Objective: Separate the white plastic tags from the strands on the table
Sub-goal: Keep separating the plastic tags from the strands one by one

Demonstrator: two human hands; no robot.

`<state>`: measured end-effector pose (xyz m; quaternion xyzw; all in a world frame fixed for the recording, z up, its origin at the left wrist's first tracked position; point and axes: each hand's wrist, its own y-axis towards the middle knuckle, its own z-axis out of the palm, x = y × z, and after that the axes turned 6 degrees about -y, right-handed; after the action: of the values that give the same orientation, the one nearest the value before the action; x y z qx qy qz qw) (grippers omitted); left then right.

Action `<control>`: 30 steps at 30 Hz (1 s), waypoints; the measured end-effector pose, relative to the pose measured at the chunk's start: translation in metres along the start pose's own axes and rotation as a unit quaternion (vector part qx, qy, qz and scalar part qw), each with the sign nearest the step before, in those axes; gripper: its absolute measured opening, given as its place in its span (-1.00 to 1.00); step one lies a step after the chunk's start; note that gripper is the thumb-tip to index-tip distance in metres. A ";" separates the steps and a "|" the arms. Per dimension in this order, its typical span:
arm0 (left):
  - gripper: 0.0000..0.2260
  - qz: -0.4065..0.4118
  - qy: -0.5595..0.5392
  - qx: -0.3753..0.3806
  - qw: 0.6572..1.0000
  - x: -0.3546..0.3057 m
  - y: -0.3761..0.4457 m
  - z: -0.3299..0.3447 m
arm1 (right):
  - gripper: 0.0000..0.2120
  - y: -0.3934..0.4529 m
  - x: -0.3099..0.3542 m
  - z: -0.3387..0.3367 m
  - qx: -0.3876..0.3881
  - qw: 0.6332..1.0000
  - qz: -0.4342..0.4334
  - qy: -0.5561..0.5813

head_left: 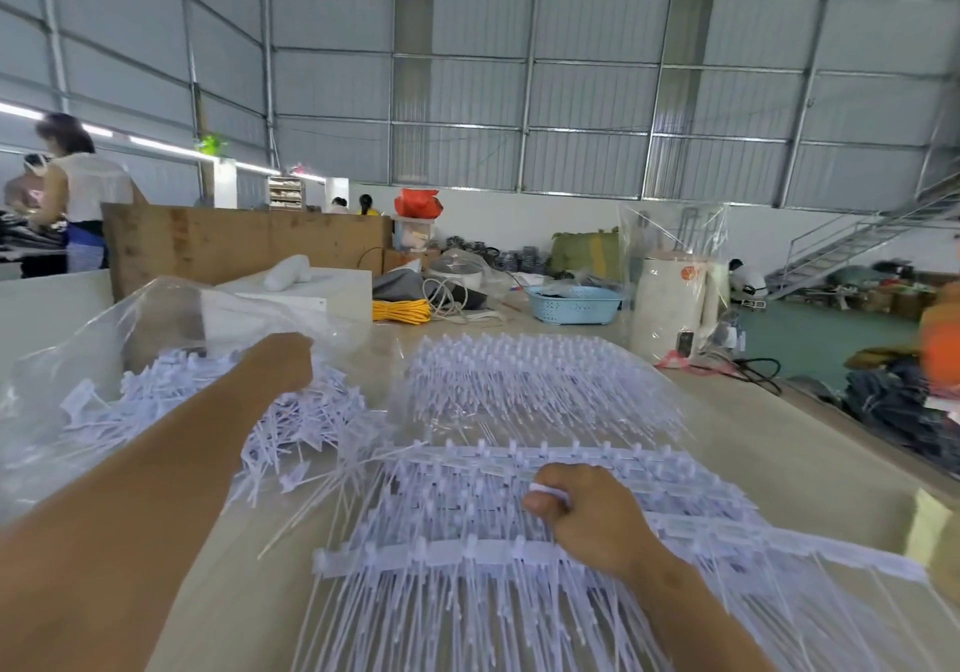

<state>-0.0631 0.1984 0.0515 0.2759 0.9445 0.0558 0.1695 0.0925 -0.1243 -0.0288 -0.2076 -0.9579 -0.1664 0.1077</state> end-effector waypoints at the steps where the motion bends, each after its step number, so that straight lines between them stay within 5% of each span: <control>1: -0.59 -0.002 0.022 -0.015 1.000 0.001 0.003 -0.002 | -0.63 0.000 0.000 0.000 -0.002 1.000 0.000 0.001; 5: -0.37 -0.021 0.132 -0.069 0.989 0.001 0.001 -0.005 | -0.62 0.000 -0.001 0.001 -0.011 1.000 -0.002 0.008; 7: -0.33 -0.029 0.153 -0.037 0.987 0.001 -0.004 -0.004 | -0.61 0.000 -0.001 0.001 -0.015 1.000 -0.004 0.011; 12: -0.65 -0.020 0.141 0.075 0.987 -0.013 -0.020 -0.011 | -0.61 -0.001 -0.001 -0.001 -0.017 0.999 -0.004 0.028; 16: -0.81 0.070 0.204 -0.092 0.972 -0.064 -0.068 -0.017 | -0.73 -0.002 0.000 -0.005 -0.035 0.998 -0.001 0.047; 18: -0.74 0.174 0.037 -0.133 0.975 -0.096 -0.105 -0.004 | -0.80 -0.001 0.001 -0.010 -0.060 0.995 -0.006 0.073; 20: -0.59 0.235 -0.215 -0.010 0.948 -0.121 -0.142 0.019 | -0.86 -0.001 0.004 -0.016 -0.090 0.987 -0.020 0.129; 22: -0.57 0.214 -0.362 0.153 0.894 -0.137 -0.165 0.039 | -0.83 -0.002 0.005 -0.022 -0.119 0.982 -0.033 0.146; 26: -0.77 0.150 -0.528 0.251 0.797 -0.145 -0.179 0.062 | -0.76 -0.007 0.001 -0.026 -0.096 0.976 -0.040 0.192; 30: -0.78 0.153 -0.566 0.199 0.785 -0.151 -0.184 0.069 | -0.89 -0.011 -0.011 -0.037 -0.004 0.976 -0.005 0.219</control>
<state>-0.0120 -0.0373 -0.0057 0.4268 0.6140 -0.2743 0.6047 0.1026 -0.1509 -0.0012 -0.1616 -0.9115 -0.2118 0.3133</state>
